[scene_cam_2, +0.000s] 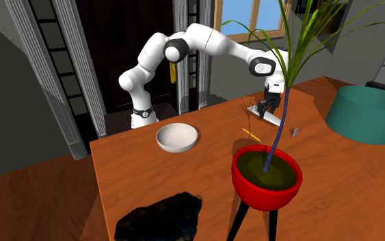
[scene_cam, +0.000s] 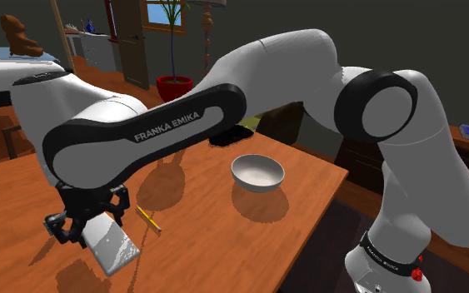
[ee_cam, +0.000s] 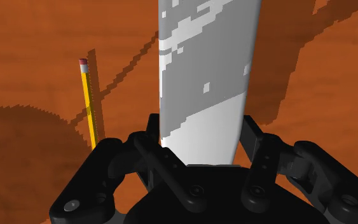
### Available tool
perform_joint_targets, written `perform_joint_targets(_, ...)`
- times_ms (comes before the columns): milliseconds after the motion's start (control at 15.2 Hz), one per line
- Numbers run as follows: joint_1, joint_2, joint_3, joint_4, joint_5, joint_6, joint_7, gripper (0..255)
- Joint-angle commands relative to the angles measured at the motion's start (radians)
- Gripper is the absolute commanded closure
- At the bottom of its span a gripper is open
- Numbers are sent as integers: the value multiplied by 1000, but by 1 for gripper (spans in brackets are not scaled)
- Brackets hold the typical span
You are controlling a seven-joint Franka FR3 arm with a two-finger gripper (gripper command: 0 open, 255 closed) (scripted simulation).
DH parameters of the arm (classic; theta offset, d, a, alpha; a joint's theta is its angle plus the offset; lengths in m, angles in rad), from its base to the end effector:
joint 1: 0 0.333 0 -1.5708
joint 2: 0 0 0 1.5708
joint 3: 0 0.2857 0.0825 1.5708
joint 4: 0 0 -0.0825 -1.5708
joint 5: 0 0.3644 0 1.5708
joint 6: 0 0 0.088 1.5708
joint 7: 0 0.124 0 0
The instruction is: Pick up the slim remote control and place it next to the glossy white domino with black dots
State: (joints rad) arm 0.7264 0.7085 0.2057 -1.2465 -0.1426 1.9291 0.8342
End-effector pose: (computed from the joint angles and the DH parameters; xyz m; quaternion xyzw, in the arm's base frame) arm 0.4535 0.5367 0.3166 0.9987 0.0506 -0.0039 0.0045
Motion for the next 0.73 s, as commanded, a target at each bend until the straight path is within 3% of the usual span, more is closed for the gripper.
perform_joint_targets(0, 0, 9, -1, -13, -2, 22, 1, 255)
perform_joint_targets(660, 0, 46, -6, -53, -9, 99, 6, 255)
